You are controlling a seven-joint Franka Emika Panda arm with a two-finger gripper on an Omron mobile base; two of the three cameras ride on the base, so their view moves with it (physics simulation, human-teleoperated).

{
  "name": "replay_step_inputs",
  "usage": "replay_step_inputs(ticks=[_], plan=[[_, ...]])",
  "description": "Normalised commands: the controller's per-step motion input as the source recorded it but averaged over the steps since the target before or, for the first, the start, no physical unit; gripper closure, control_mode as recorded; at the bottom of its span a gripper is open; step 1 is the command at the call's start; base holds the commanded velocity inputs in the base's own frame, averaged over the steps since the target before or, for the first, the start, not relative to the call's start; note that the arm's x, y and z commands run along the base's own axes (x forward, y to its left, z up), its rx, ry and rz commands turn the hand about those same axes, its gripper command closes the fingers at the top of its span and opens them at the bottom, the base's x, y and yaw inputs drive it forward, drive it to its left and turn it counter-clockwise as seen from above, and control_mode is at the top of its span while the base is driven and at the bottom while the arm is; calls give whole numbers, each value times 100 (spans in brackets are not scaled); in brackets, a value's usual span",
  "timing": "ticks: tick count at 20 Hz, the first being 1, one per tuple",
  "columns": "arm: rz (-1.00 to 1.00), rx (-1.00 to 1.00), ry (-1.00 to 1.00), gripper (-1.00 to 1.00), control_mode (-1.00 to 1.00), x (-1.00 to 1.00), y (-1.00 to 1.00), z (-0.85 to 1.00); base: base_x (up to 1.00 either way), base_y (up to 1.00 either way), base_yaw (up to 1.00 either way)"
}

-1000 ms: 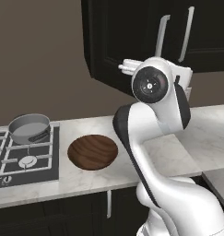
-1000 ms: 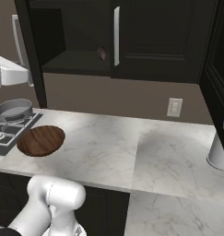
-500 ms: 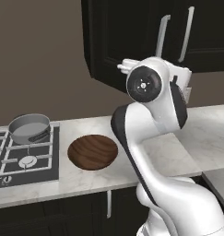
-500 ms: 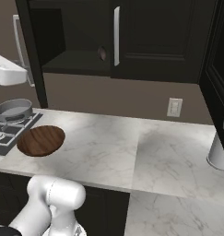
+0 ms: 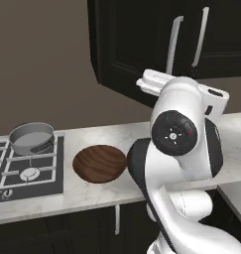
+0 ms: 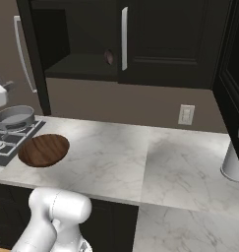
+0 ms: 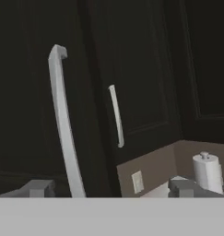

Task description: Open the cabinet and move the ladle to the pot. Then close the cabinet.

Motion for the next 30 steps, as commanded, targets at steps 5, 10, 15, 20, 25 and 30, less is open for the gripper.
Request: replay_step_inputs(ticks=[5,10,15,20,25,30], plan=[[0,2,-7,-100,-100,-48,-41,3,0,0,0],[2,11,0,-100,-100,-5,-55,0,0,0,0],[17,27,-4,-100,-100,-4,-18,0,0,0,0],[26,35,-6,-100,-100,0,-16,1,0,0,0],[27,30,0,-100,-100,0,-25,3,0,0,0],[31,26,0,-100,-100,0,-24,0,0,0,0]])
